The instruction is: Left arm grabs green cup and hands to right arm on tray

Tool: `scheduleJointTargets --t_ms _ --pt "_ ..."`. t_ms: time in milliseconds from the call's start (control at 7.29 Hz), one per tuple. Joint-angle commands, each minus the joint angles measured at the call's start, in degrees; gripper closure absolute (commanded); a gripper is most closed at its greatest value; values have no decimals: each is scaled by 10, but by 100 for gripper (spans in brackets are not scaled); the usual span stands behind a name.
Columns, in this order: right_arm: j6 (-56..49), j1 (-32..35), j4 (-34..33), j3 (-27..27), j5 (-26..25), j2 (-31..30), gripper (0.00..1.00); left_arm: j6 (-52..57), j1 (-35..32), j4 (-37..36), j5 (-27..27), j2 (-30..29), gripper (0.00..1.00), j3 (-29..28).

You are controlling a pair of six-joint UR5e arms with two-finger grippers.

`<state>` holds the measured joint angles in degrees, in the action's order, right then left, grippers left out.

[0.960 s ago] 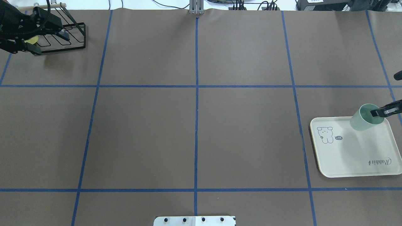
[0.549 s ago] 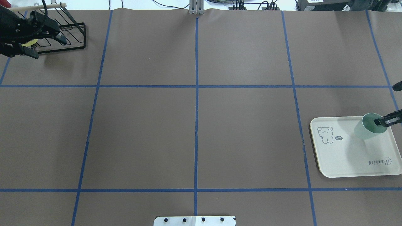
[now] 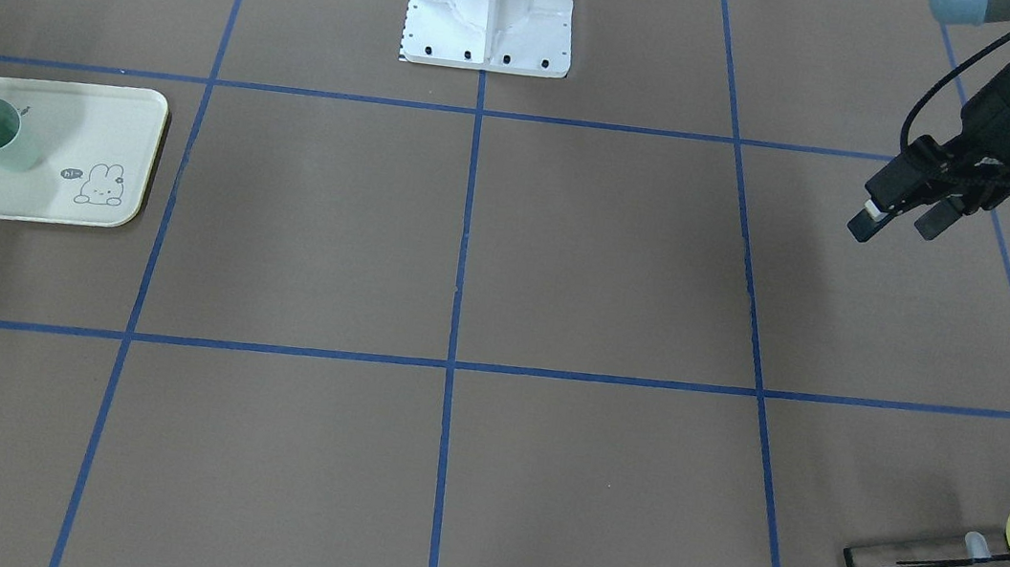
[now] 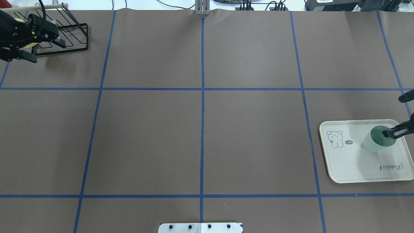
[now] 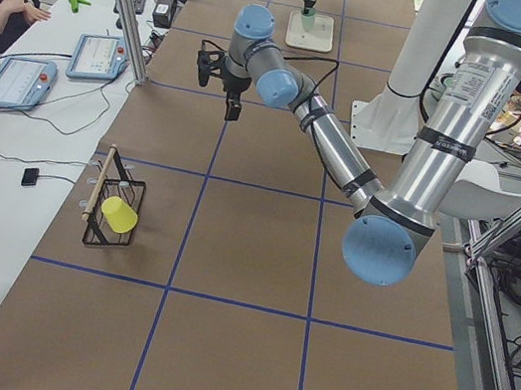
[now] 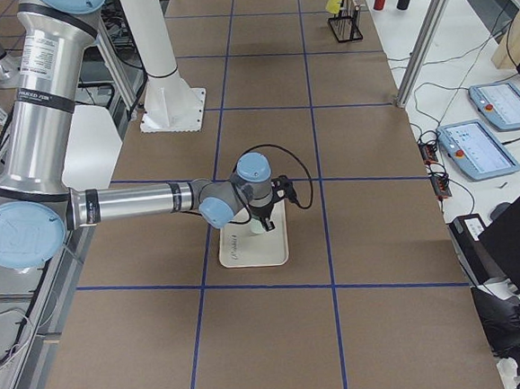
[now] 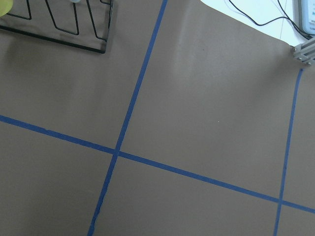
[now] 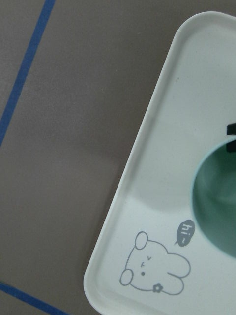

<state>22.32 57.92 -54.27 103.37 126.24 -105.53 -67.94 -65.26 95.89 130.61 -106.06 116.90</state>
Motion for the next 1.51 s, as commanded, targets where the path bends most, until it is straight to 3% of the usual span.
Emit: scheduleJointTargets --t_ms 0,137,412,686,960,1372 --pt "0 4 -3 20 31 -3 1 0 0 0 -1 6 0 6" --pt "0 24 -3 21 77 -4 1 0 0 0 -2 13 0 10" --pt "0 53 -14 27 97 -4 1 2 -1 -1 -2 19 0 11" --pt "-34 68 -127 79 91 2 1 77 -15 -2 -4 37 0 13" --pt "-162 126 -269 83 84 47 1 198 -37 -6 -10 79 0 12" --pt "-376 241 -468 75 57 111 1 440 -103 -83 -39 125 0 11"
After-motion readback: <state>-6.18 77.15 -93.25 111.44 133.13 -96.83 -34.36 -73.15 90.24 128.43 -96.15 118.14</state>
